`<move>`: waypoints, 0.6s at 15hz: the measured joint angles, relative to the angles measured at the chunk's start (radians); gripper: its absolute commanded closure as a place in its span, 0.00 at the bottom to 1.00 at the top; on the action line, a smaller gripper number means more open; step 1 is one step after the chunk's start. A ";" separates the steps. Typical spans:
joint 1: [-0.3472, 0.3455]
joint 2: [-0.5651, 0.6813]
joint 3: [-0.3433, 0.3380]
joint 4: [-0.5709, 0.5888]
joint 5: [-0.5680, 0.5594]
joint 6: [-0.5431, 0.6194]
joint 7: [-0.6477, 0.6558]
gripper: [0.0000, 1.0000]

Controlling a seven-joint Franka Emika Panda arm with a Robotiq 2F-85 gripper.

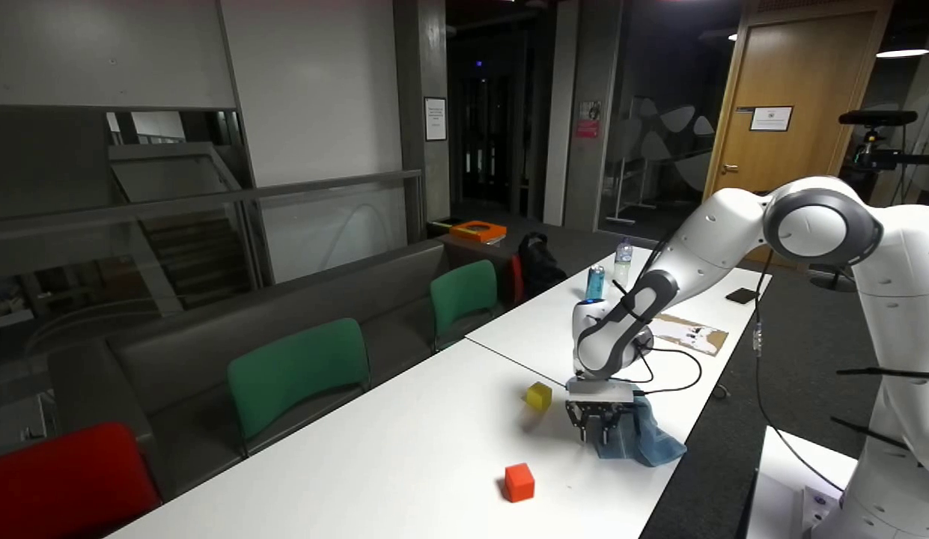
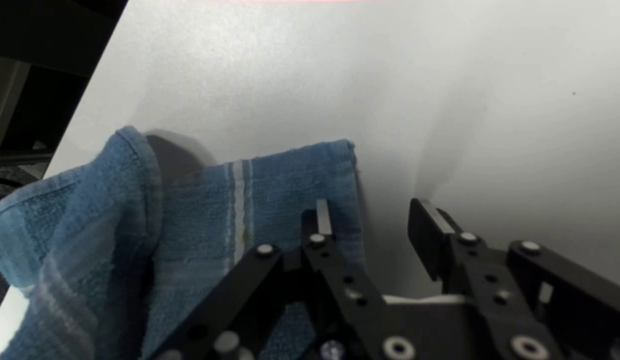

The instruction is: Move the cloth

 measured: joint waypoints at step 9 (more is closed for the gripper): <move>0.009 0.001 -0.001 0.005 0.000 0.000 0.000 0.57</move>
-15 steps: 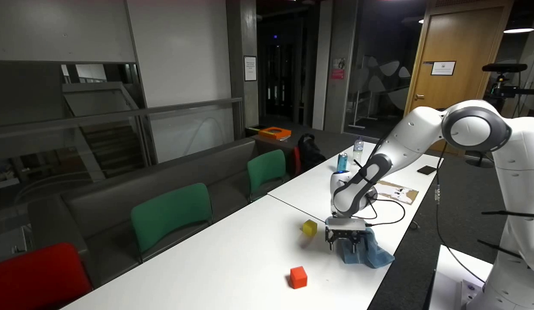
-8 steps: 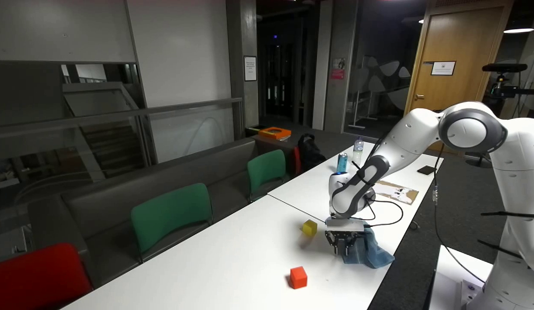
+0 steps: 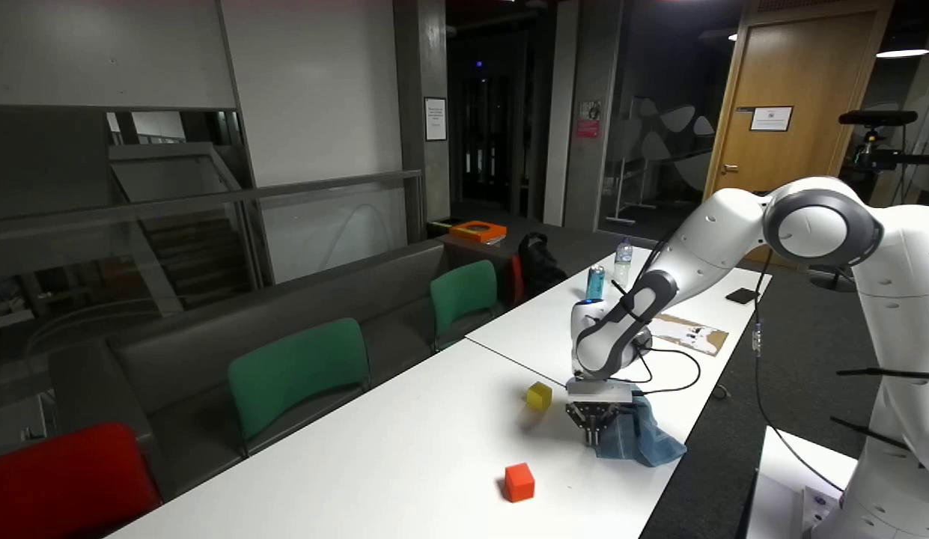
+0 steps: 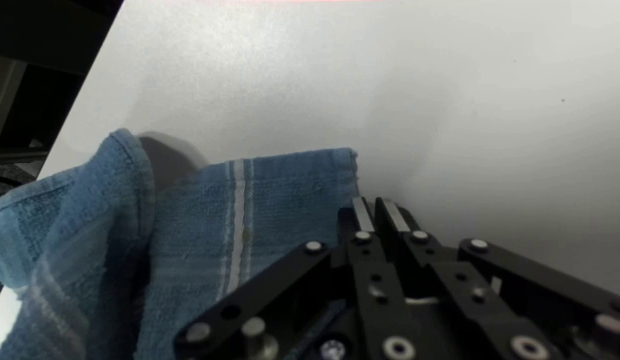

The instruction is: Move the cloth

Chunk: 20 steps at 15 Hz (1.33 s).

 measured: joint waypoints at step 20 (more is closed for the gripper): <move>0.000 0.000 -0.041 -0.011 0.000 -0.010 0.003 0.43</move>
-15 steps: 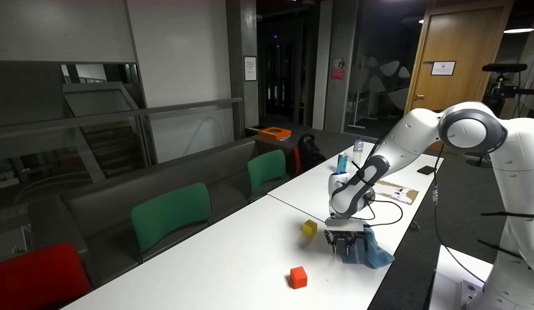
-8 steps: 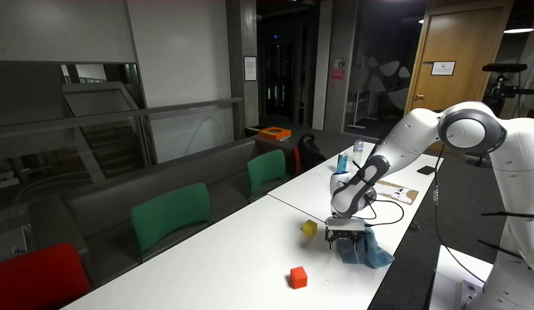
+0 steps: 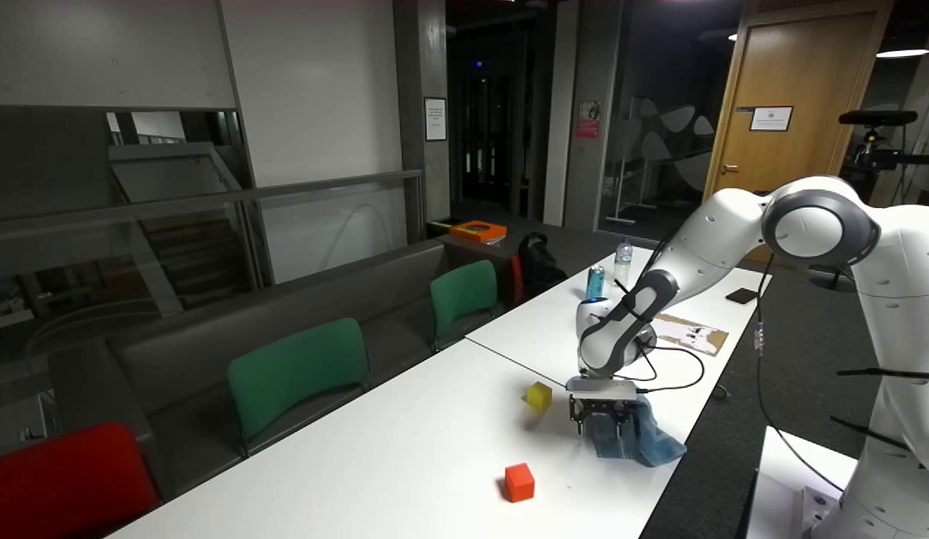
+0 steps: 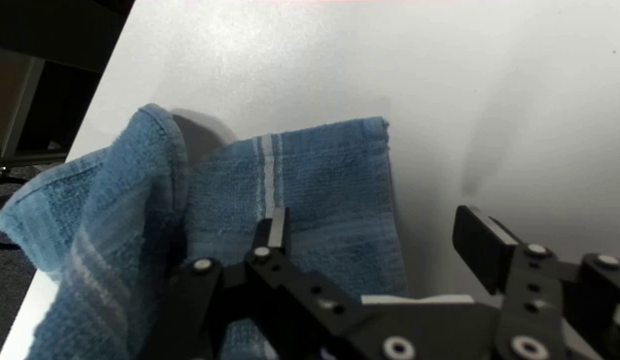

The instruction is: Move the cloth

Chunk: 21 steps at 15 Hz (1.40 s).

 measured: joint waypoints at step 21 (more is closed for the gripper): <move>0.000 0.001 -0.009 -0.003 -0.009 -0.004 0.049 0.19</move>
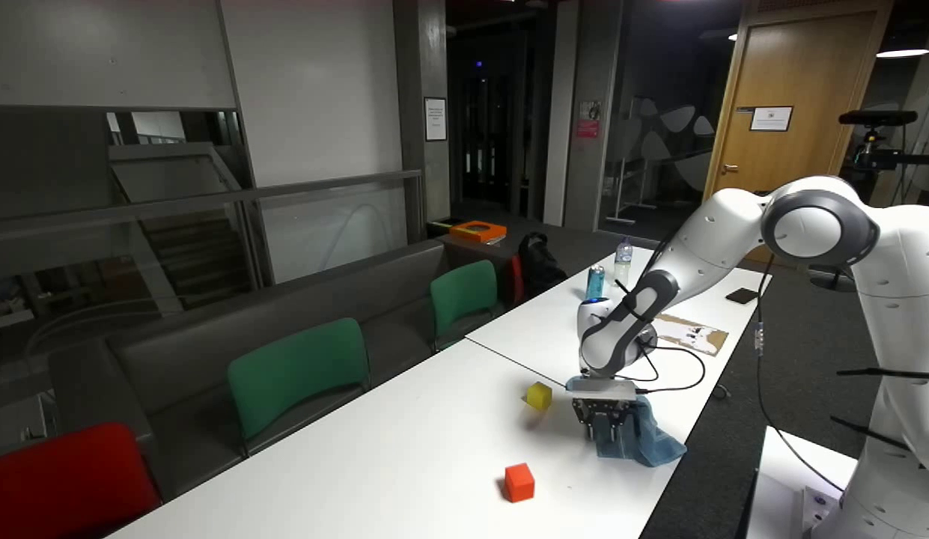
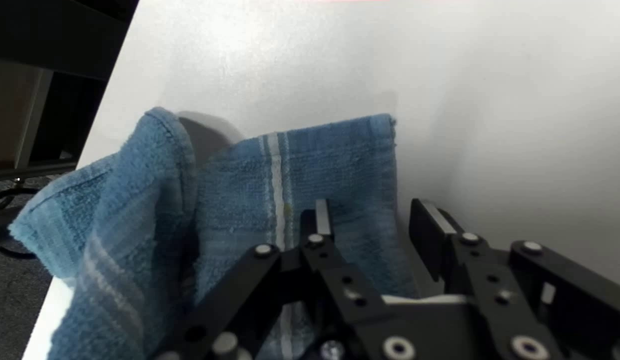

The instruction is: Move the cloth

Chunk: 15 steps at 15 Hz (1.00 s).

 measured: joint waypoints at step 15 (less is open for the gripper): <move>0.000 -0.006 -0.032 0.000 -0.052 -0.030 0.045 0.87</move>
